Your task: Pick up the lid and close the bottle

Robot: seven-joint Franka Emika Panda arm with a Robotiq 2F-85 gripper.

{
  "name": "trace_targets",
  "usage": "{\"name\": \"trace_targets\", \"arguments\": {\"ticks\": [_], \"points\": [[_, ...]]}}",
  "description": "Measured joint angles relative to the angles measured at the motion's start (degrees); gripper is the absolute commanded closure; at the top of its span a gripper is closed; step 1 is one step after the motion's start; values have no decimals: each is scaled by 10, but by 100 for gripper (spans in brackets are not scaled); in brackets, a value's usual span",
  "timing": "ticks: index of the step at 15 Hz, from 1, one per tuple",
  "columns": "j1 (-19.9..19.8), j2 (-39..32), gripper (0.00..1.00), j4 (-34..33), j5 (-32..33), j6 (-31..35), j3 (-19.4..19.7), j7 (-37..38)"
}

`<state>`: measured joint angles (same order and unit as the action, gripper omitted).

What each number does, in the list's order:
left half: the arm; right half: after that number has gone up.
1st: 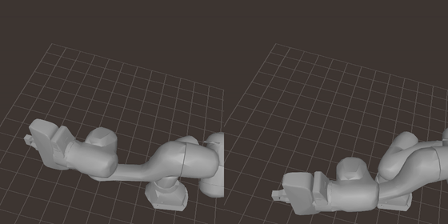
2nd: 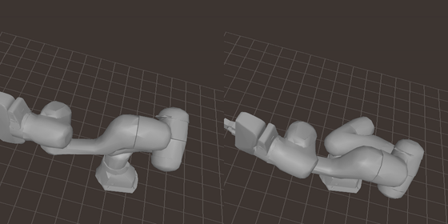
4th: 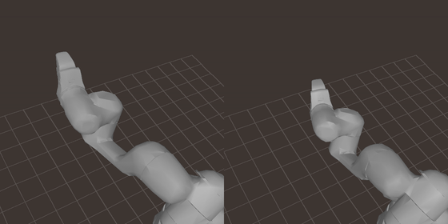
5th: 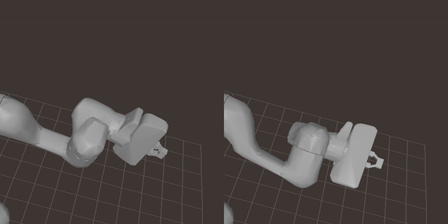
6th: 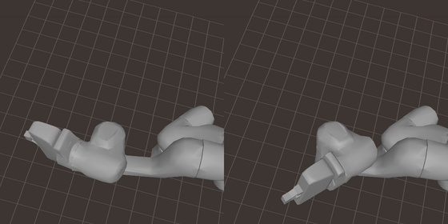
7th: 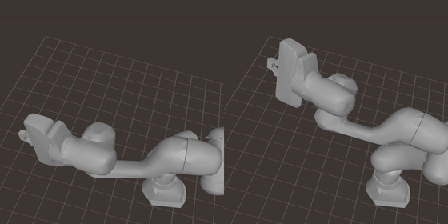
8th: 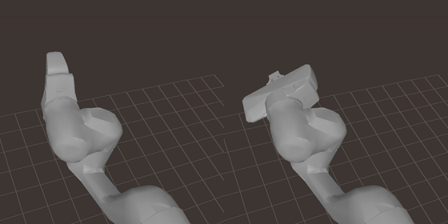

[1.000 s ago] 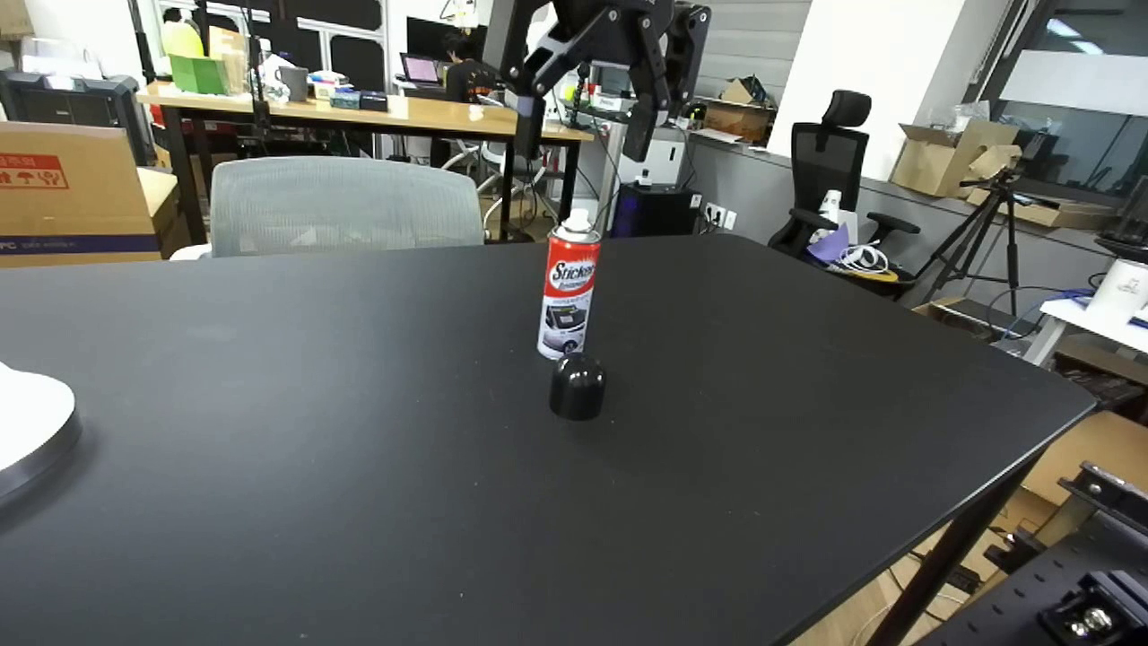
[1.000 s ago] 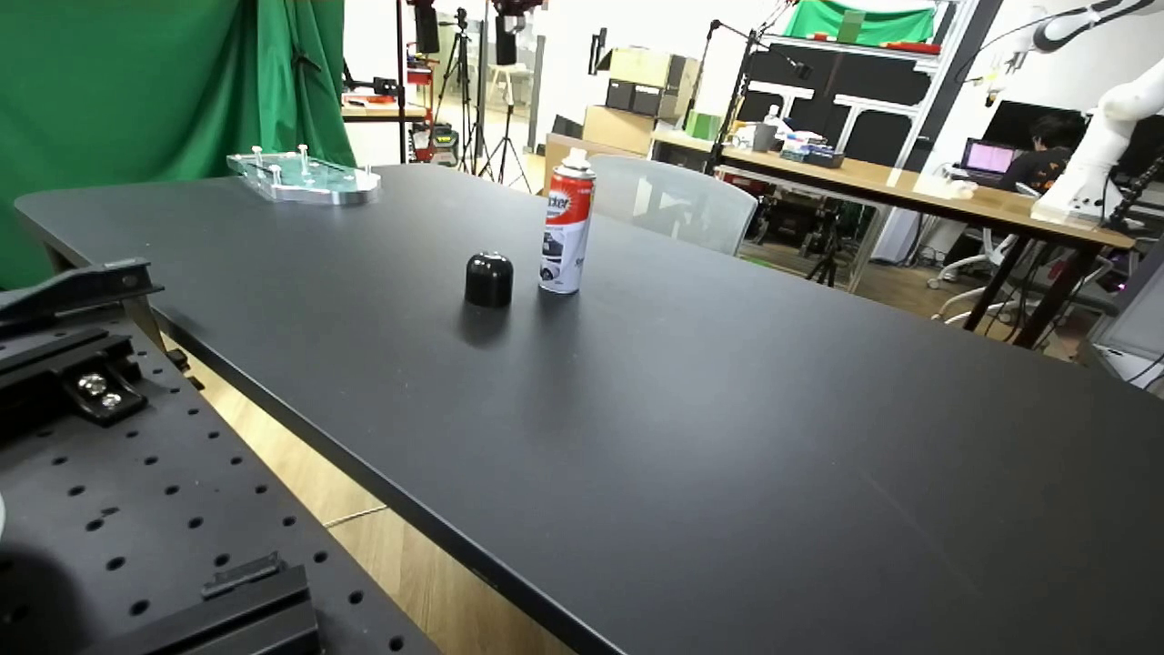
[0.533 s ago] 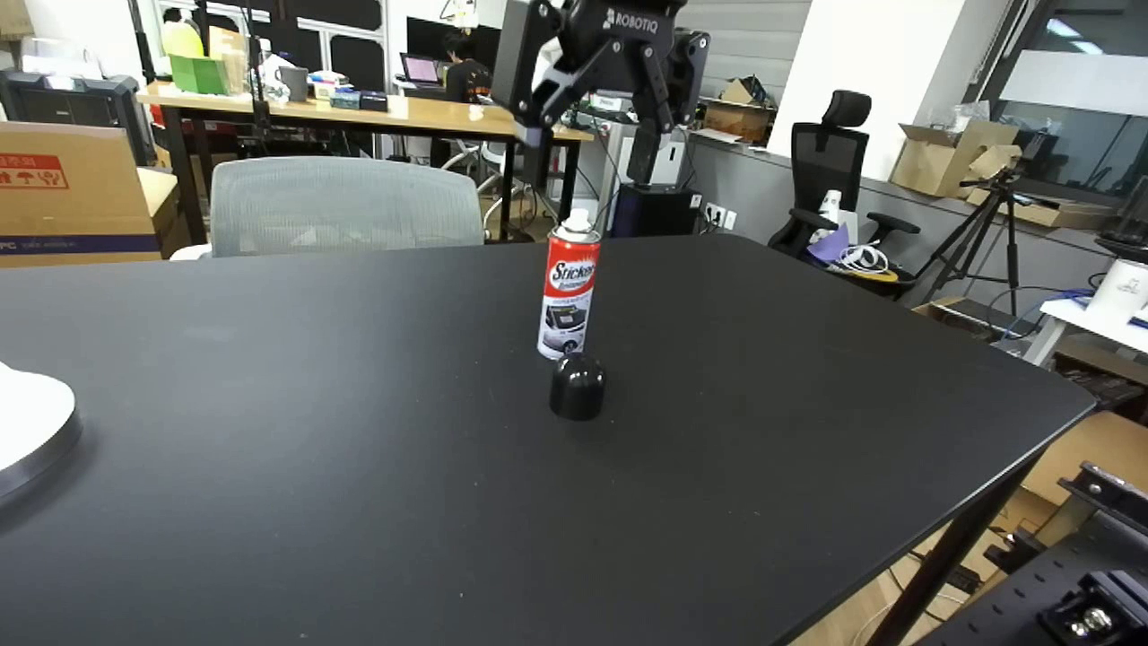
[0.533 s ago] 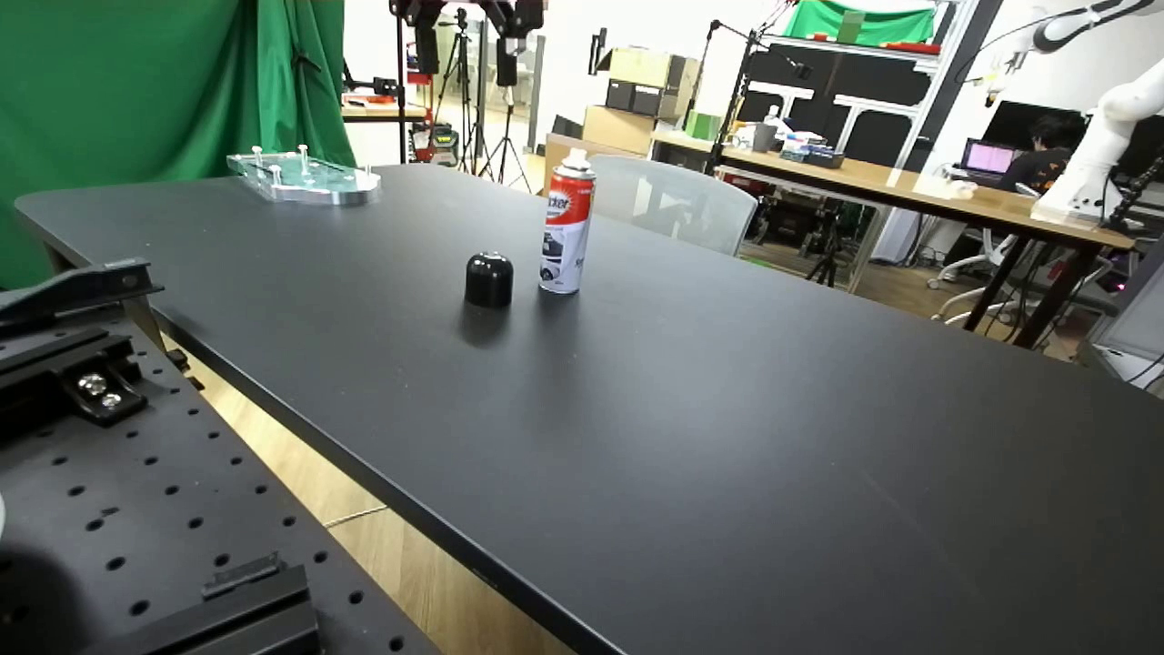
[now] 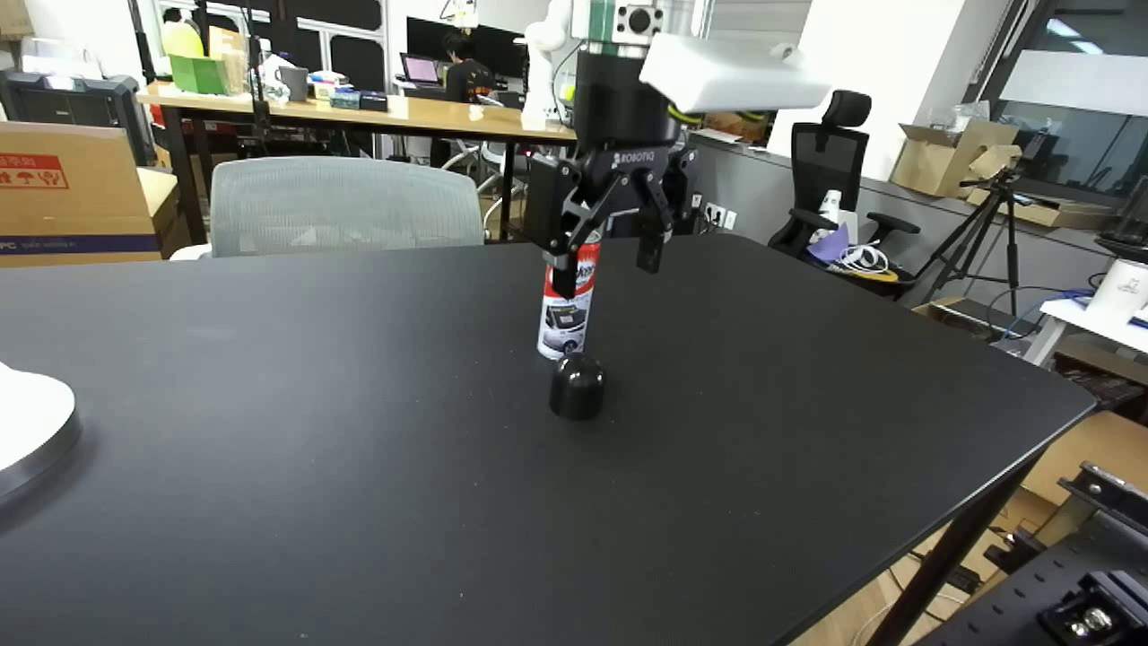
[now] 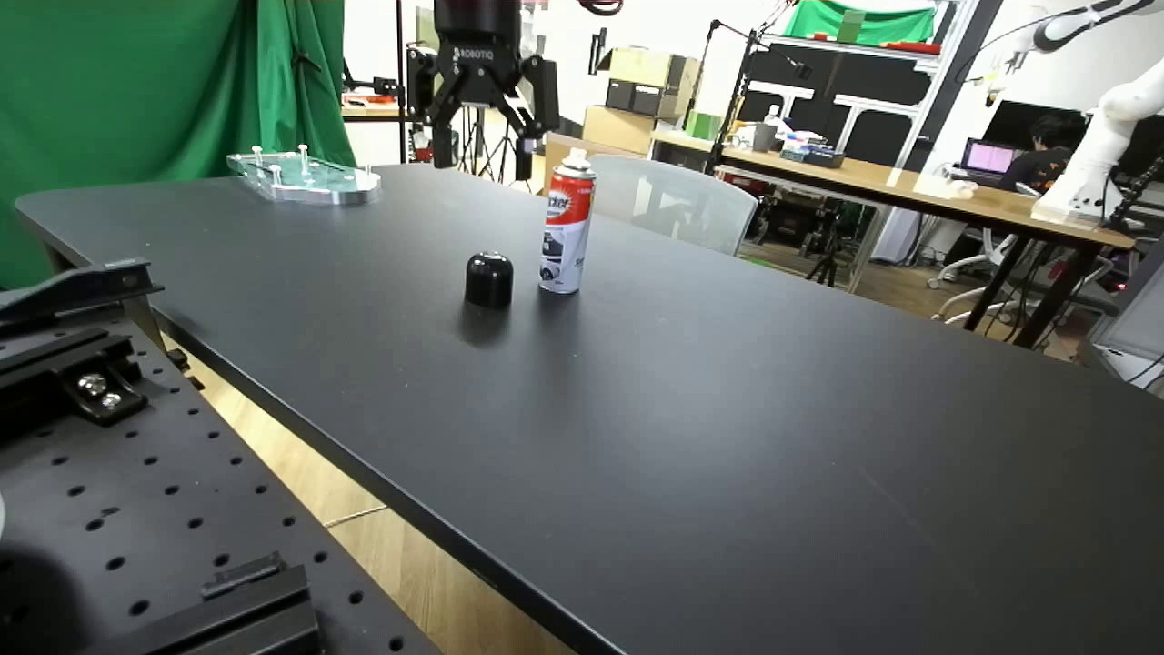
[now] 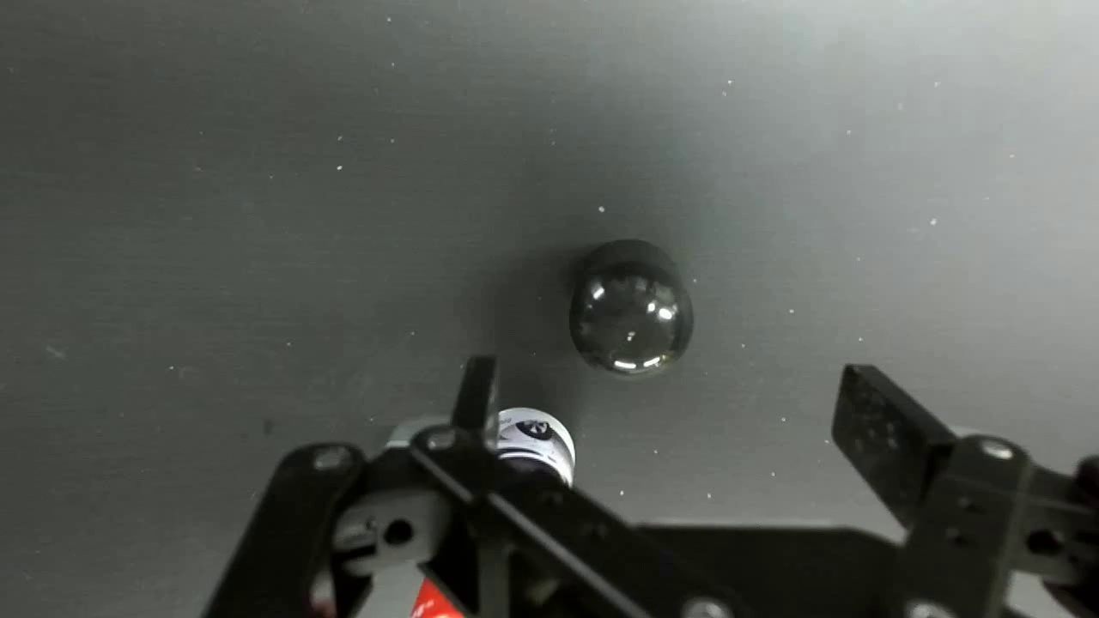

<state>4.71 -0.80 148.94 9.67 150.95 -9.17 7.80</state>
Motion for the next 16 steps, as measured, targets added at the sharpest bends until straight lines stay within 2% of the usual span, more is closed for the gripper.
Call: {"name": "trace_targets", "arguments": {"ticks": [9, 16], "points": [[14, -120, 0, -44, 1, 35, 17, 0], [26, -175, 0, -68, 0, 38, 38, 0]]}}
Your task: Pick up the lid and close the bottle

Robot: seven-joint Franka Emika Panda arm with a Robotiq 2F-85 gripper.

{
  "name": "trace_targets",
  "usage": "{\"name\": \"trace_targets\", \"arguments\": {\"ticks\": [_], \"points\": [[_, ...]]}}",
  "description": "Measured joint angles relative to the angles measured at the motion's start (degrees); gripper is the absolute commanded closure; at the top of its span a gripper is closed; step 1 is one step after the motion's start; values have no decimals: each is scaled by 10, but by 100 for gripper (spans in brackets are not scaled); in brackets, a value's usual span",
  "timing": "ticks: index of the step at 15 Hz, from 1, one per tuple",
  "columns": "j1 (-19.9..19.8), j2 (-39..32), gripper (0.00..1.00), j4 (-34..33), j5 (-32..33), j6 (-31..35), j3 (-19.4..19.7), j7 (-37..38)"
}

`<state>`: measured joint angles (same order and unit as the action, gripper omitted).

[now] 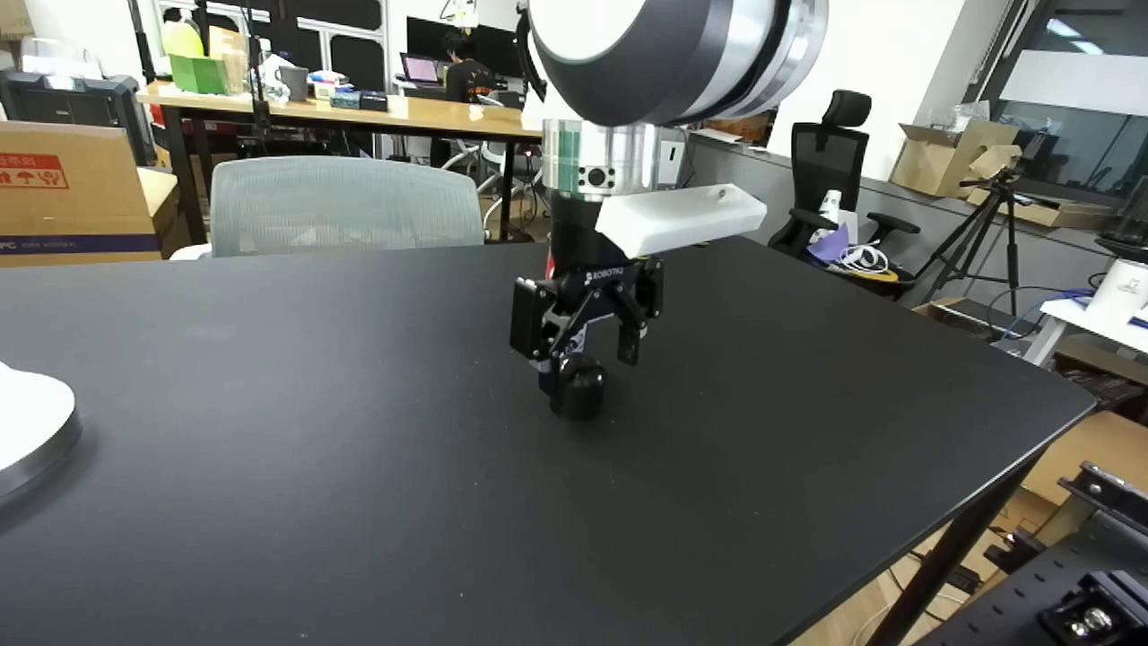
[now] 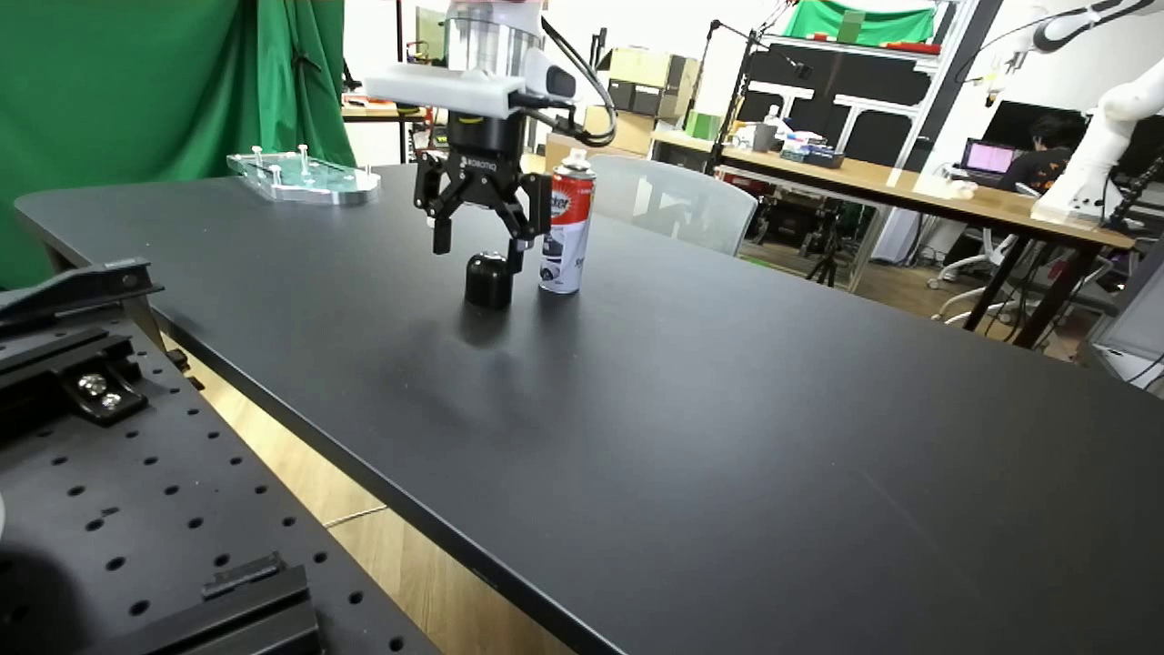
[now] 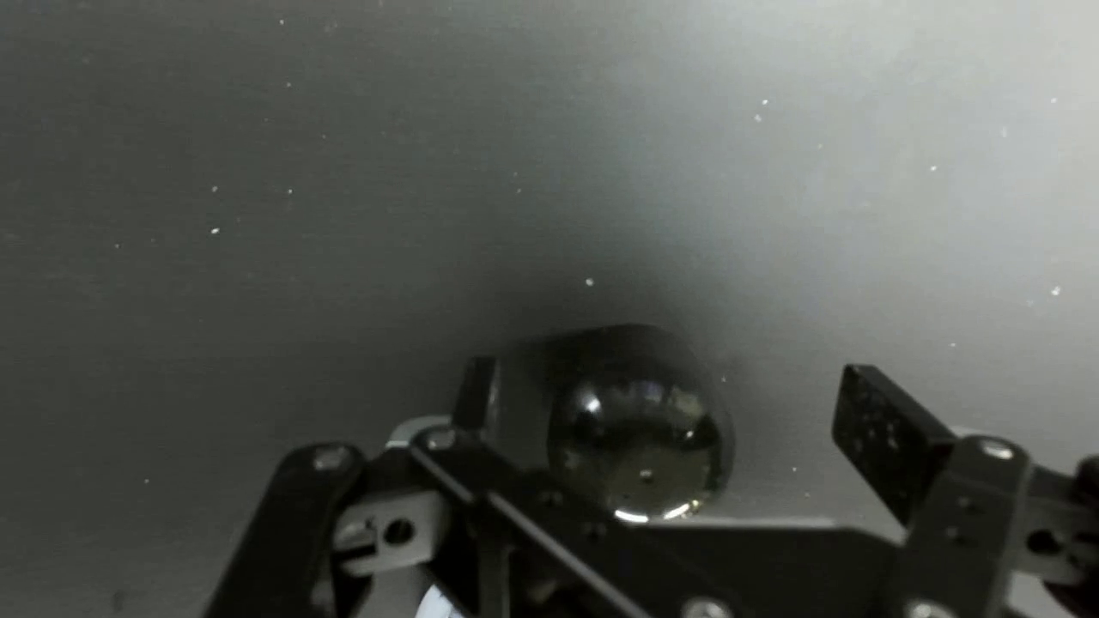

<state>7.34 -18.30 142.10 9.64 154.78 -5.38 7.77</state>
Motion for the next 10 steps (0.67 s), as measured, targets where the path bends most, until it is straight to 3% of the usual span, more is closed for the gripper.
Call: {"name": "trace_targets", "arguments": {"ticks": [1, 2, 7, 8, 10], "points": [[0, -6, 16, -3, -1, 1, 2, 0], [1, -11, 26, -5, -3, 2, 4, 0], [1, -29, 62, -16, -10, 20, 8, -1], [1, -30, 67, -18, -11, 22, 8, -1], [2, -30, 68, -20, -11, 26, 8, -1]]}}
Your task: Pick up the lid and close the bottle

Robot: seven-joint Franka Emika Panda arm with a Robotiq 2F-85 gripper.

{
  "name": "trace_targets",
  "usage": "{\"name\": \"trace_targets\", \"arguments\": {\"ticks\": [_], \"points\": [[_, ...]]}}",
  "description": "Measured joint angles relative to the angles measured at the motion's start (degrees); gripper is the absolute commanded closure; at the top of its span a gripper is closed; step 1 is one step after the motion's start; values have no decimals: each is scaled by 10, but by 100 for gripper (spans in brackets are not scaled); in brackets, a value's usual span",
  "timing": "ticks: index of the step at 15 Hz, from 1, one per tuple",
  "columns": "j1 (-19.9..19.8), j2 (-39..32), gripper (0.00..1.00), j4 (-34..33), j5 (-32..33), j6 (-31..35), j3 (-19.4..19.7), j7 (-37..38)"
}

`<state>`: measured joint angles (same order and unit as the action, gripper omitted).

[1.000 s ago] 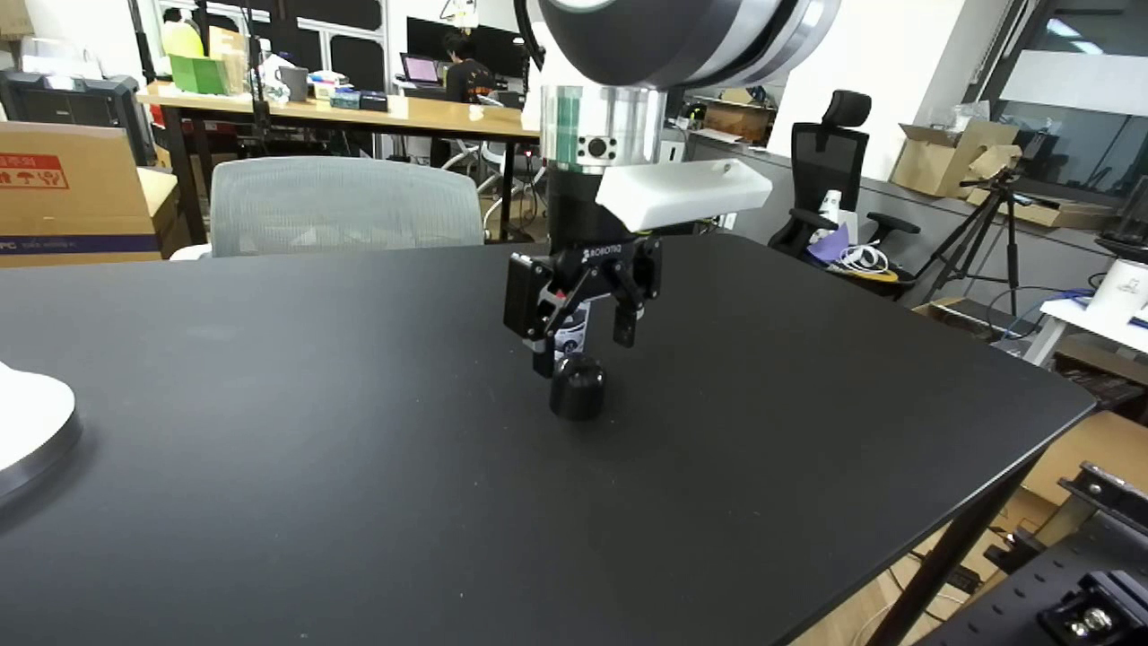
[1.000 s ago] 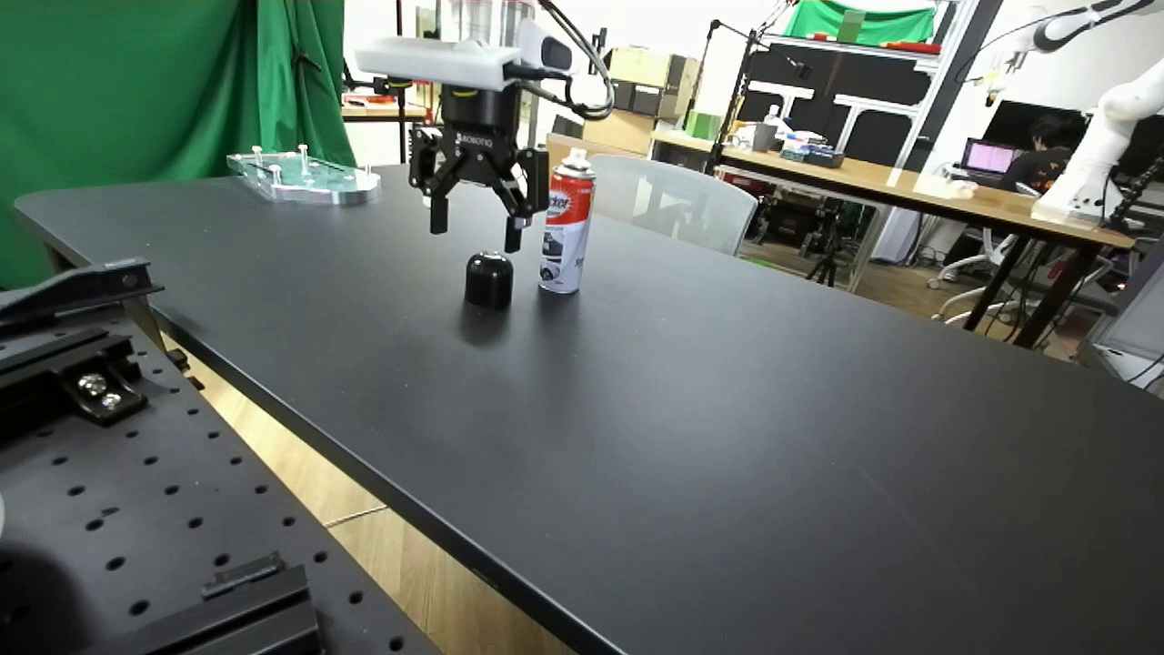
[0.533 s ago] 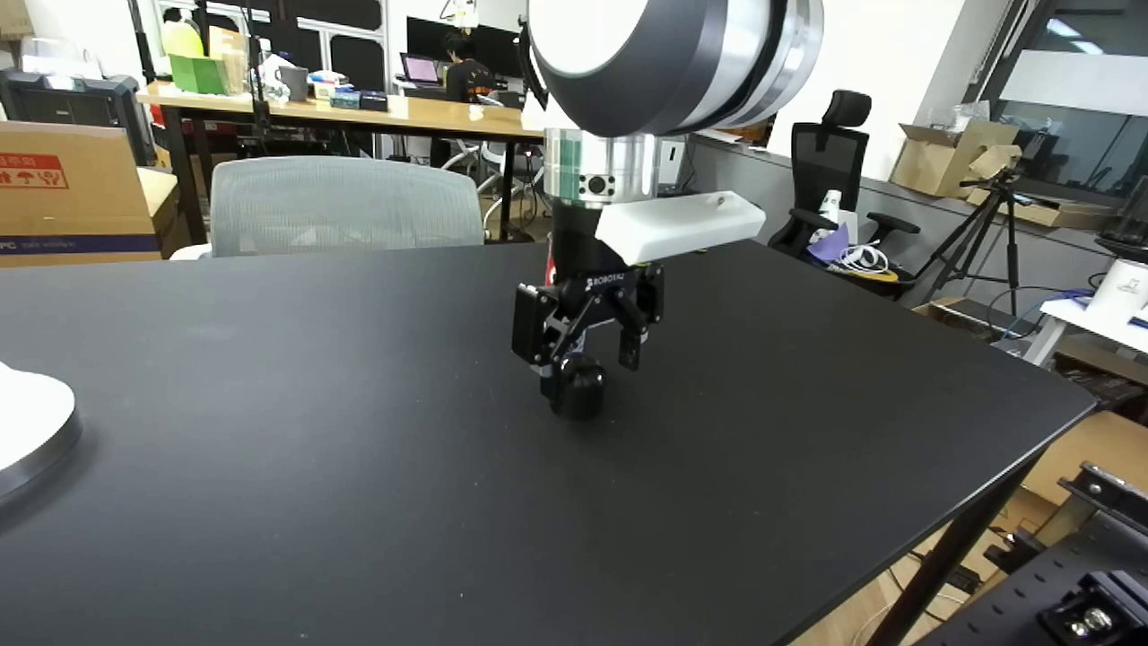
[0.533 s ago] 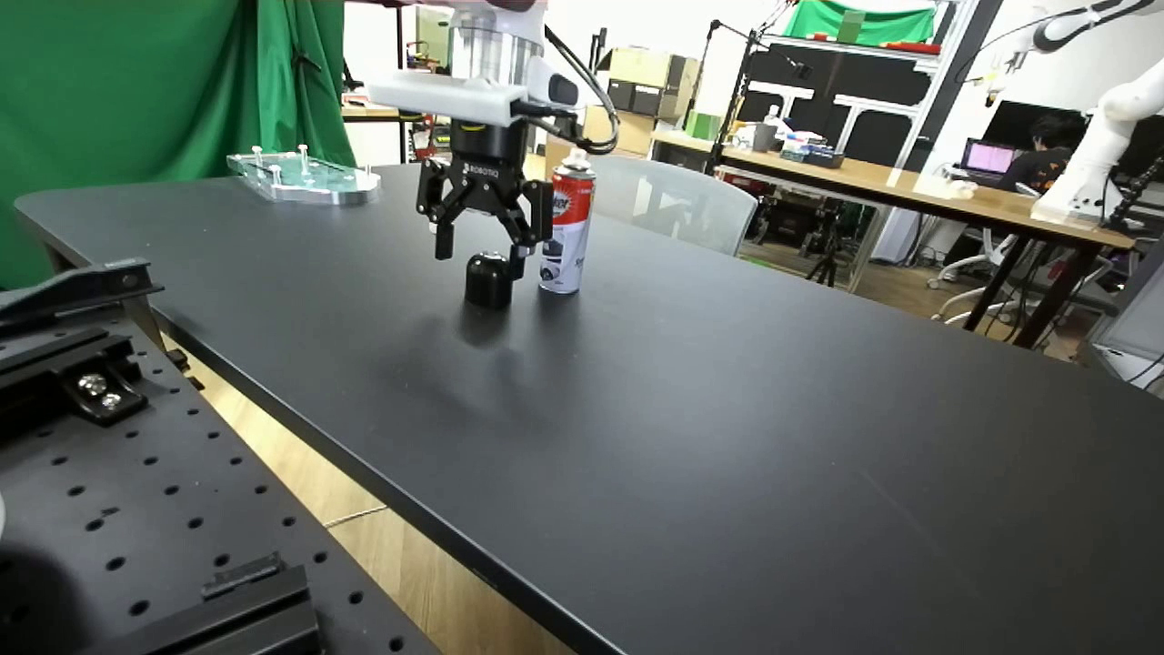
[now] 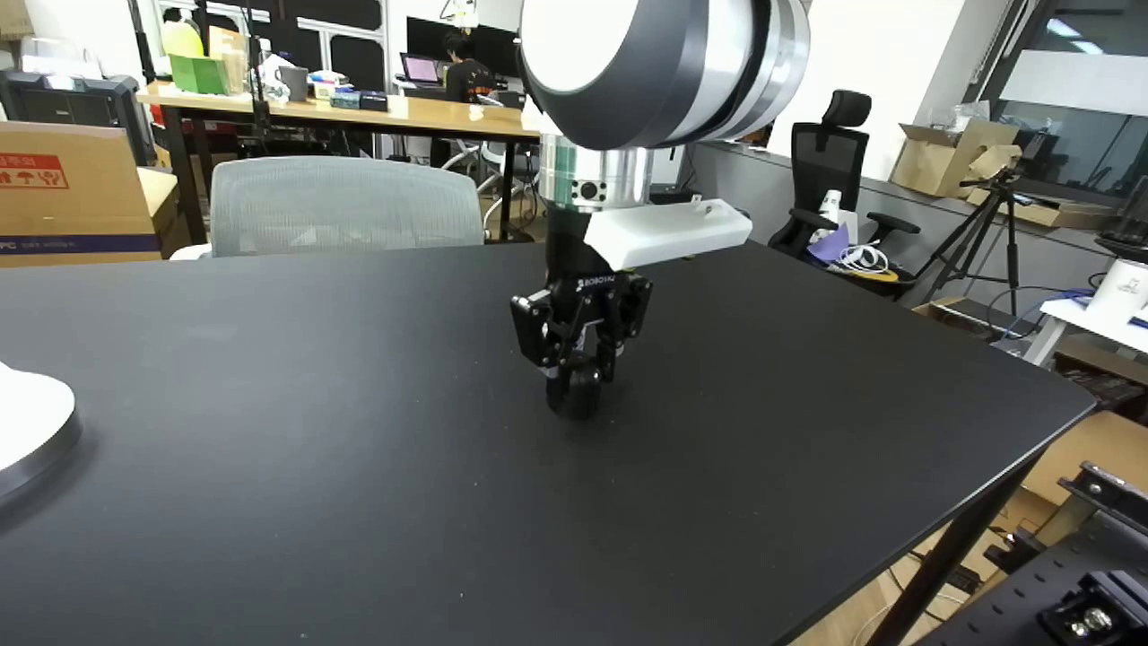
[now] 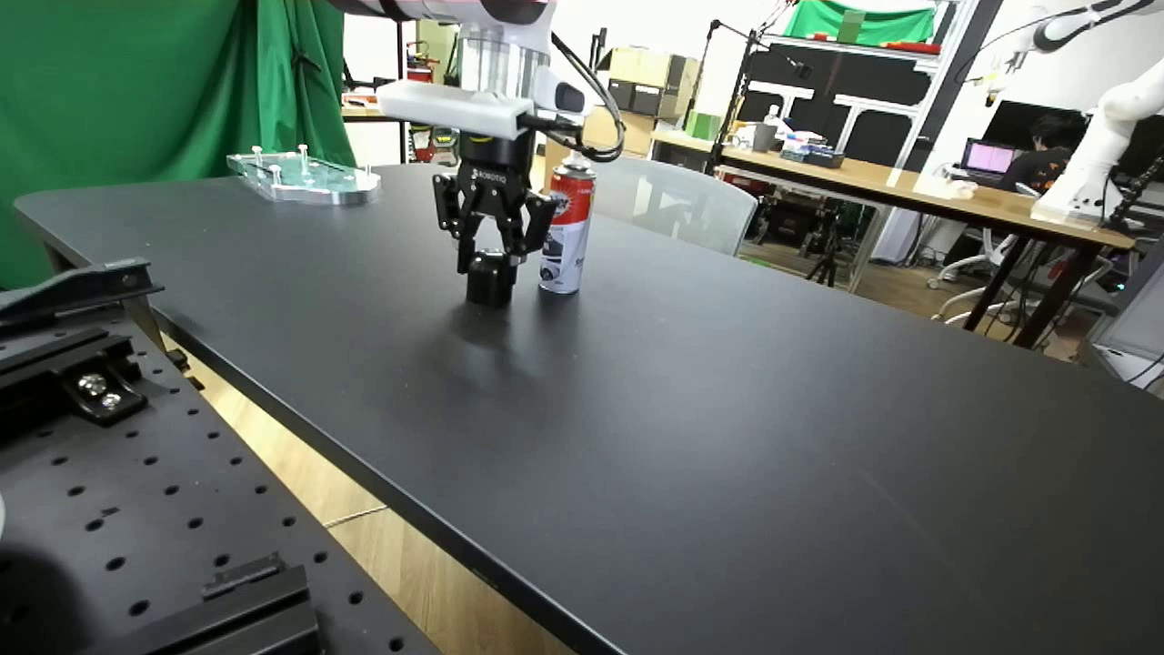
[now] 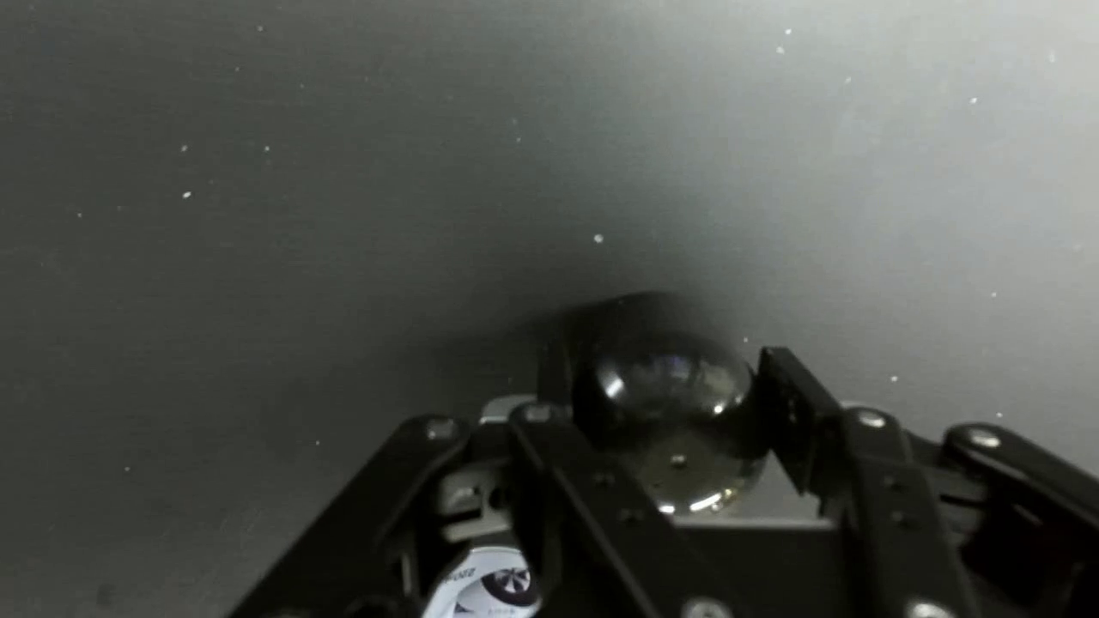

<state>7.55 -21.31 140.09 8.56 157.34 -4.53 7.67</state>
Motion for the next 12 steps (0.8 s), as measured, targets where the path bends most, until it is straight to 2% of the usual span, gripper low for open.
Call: {"name": "trace_targets", "arguments": {"ticks": [6, 12], "points": [[18, 32, 68, -3, 4, -2, 6, -1], [24, 124, 68, -11, 3, -73, 0, -12]]}}
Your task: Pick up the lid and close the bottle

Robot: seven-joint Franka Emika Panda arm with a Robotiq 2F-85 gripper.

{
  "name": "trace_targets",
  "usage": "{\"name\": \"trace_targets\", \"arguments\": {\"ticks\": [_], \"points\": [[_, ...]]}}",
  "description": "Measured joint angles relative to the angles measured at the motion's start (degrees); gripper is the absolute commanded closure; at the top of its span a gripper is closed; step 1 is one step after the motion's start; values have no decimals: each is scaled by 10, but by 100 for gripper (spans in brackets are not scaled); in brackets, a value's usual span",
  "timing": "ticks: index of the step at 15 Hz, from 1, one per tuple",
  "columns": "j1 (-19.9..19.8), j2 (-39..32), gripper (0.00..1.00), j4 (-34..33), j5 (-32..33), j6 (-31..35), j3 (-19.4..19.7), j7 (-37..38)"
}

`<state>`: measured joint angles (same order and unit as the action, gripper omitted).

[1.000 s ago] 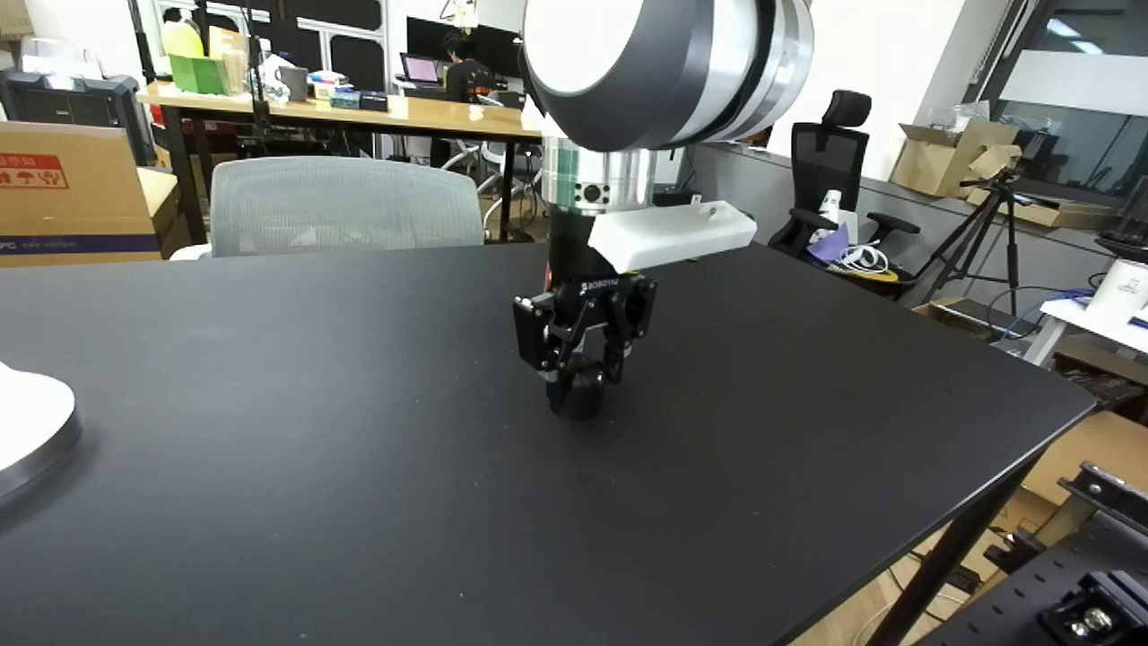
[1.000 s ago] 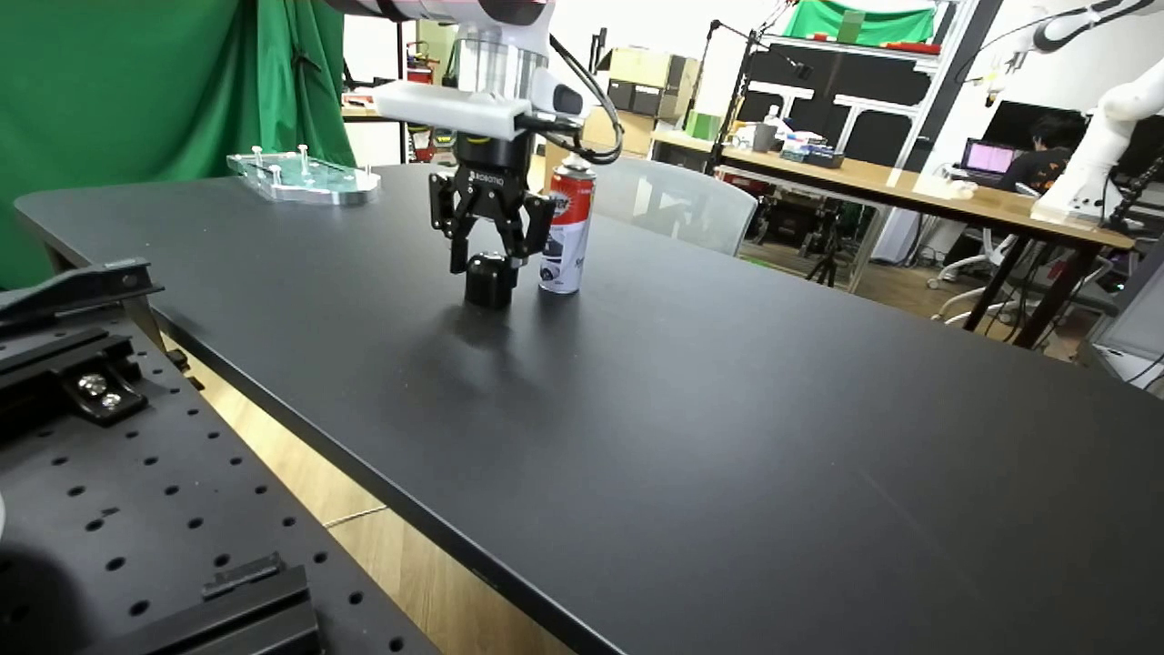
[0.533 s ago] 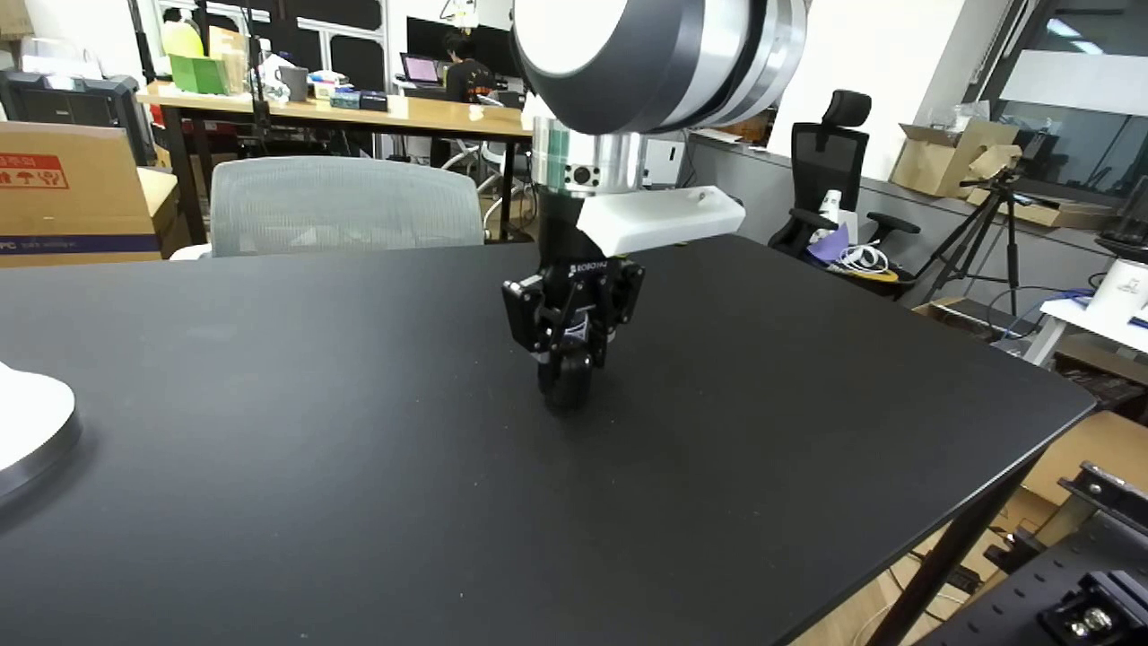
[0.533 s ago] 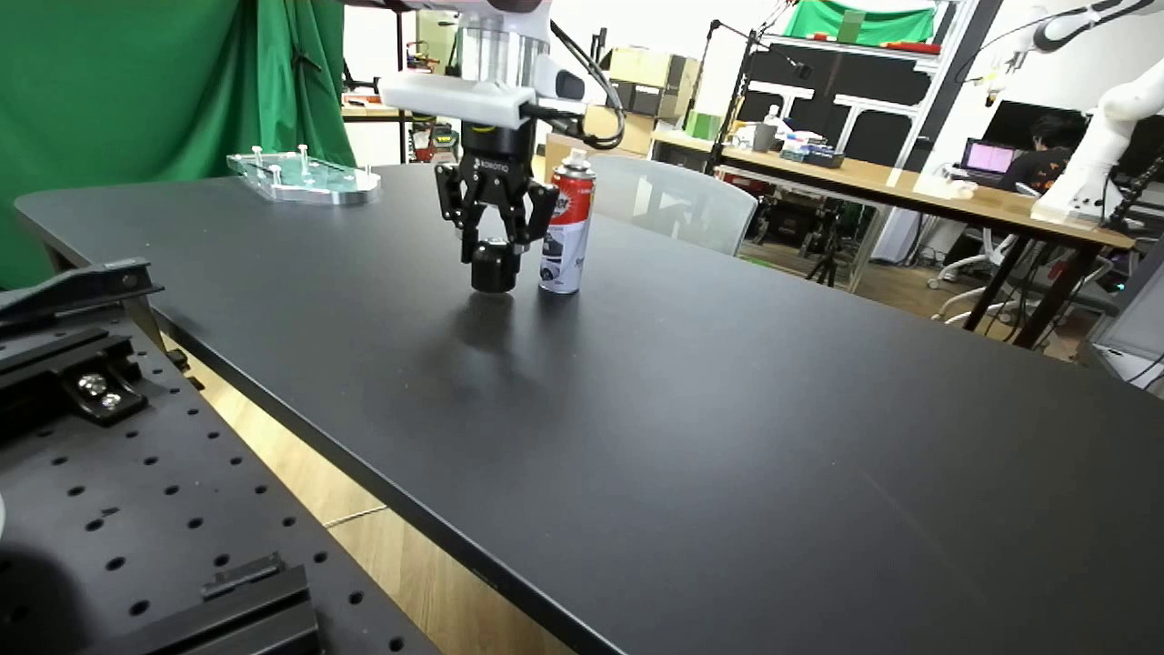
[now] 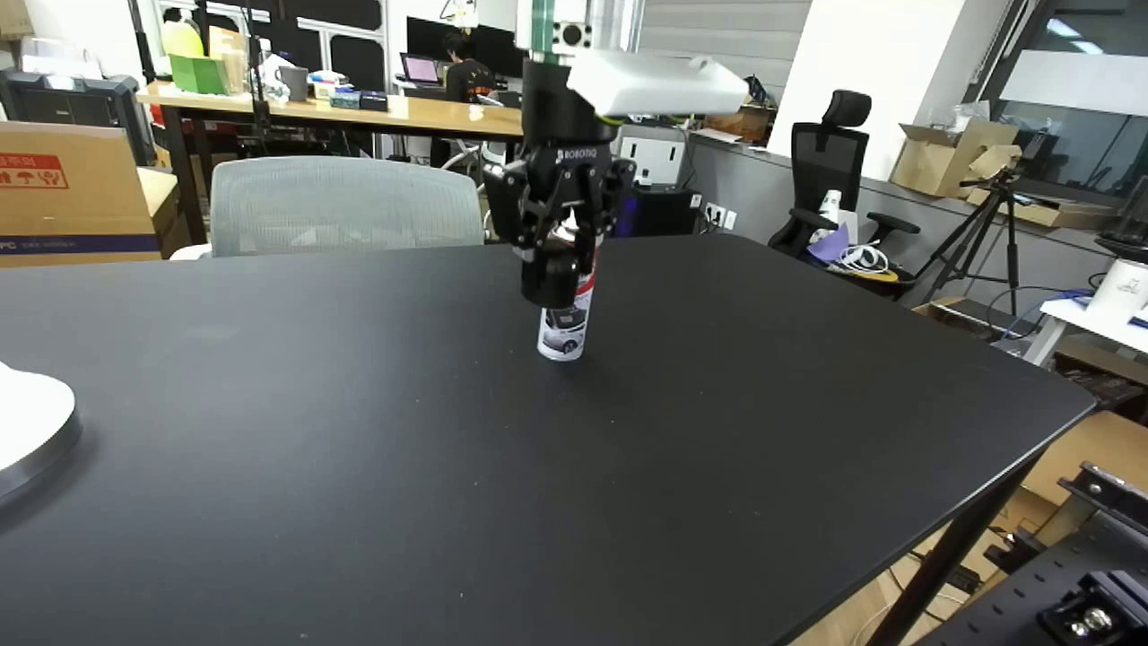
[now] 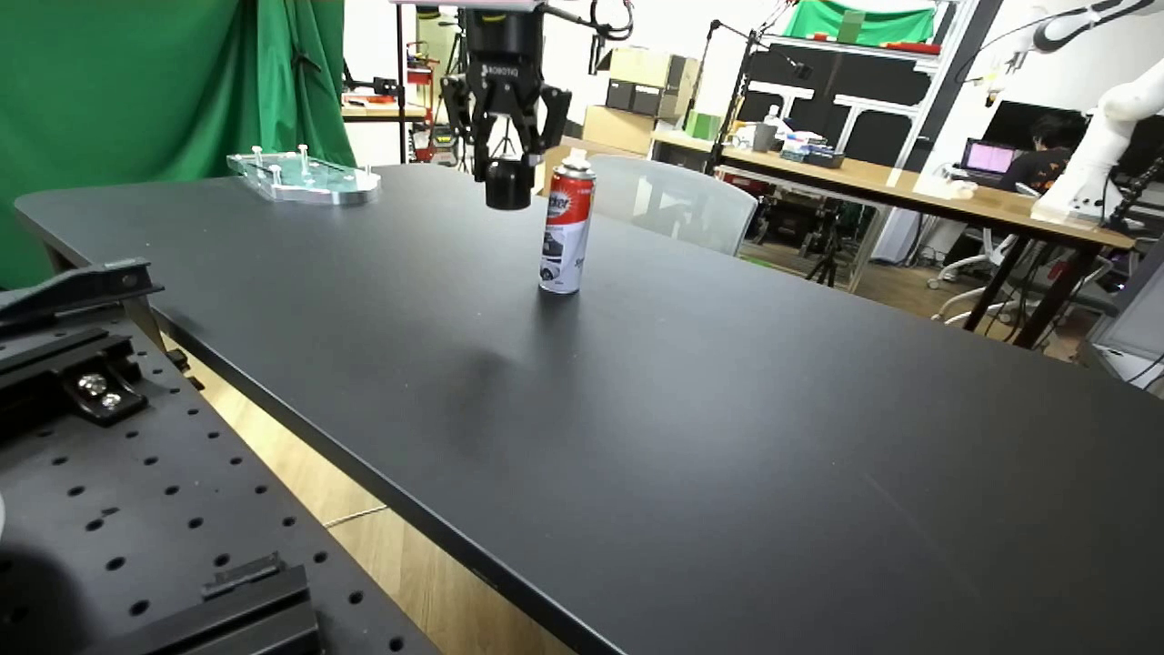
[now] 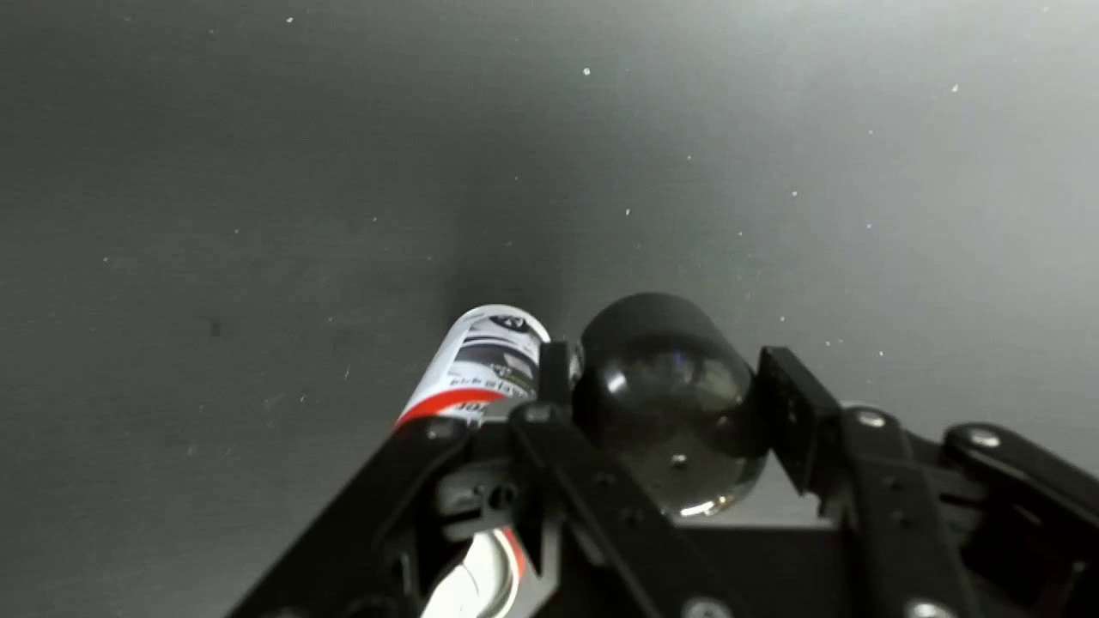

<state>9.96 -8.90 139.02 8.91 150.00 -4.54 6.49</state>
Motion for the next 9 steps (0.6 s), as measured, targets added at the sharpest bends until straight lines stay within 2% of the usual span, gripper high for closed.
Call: {"name": "trace_targets", "arguments": {"ticks": [2, 6, 9], "points": [[-3, 25, 68, -11, -11, -38, -2, -10], [-22, 51, 68, -48, -99, -128, -3, -87], [-42, 53, 68, -77, -139, -178, -1, -128]]}}
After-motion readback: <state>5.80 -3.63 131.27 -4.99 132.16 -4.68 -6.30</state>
